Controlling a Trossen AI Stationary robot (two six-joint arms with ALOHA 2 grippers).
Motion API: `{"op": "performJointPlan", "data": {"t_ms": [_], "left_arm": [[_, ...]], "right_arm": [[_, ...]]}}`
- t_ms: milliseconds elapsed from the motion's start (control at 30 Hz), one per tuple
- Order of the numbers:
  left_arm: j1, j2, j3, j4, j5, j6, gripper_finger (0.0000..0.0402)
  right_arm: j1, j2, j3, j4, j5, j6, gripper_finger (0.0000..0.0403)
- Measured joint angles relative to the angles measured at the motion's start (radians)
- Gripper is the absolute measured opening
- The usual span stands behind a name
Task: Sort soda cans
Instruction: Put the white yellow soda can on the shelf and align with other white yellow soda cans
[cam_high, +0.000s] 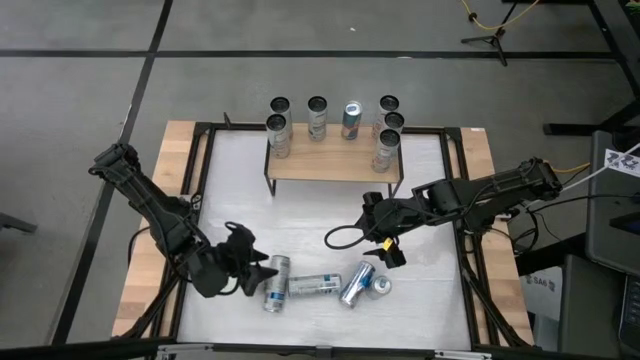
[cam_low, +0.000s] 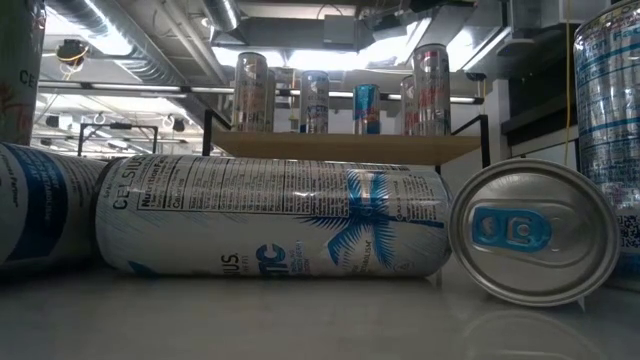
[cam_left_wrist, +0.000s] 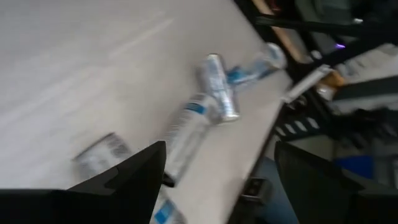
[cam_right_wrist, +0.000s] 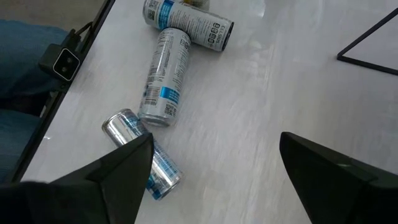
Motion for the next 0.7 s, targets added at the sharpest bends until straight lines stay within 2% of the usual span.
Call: {"op": "performJointPlan", "data": {"t_ms": [267, 433, 700], "left_arm": [[0.002, 0.0, 0.0, 0.113, 0.03, 0.053, 0.0294], [0.024, 0.0, 0.005, 0.197, 0.028, 0.151, 0.0294], [0.067, 0.002, 0.199, 0.051, 0.034, 0.3, 0.0294]], "right_arm": [[0.0, 0.0, 0.0, 0.0, 0.0, 0.003, 0.0344], [0.0, 0.0, 0.0, 0.0, 0.0, 0.003, 0.0344], [0.0, 0.0, 0.0, 0.0, 0.0, 0.004, 0.0344]]}}
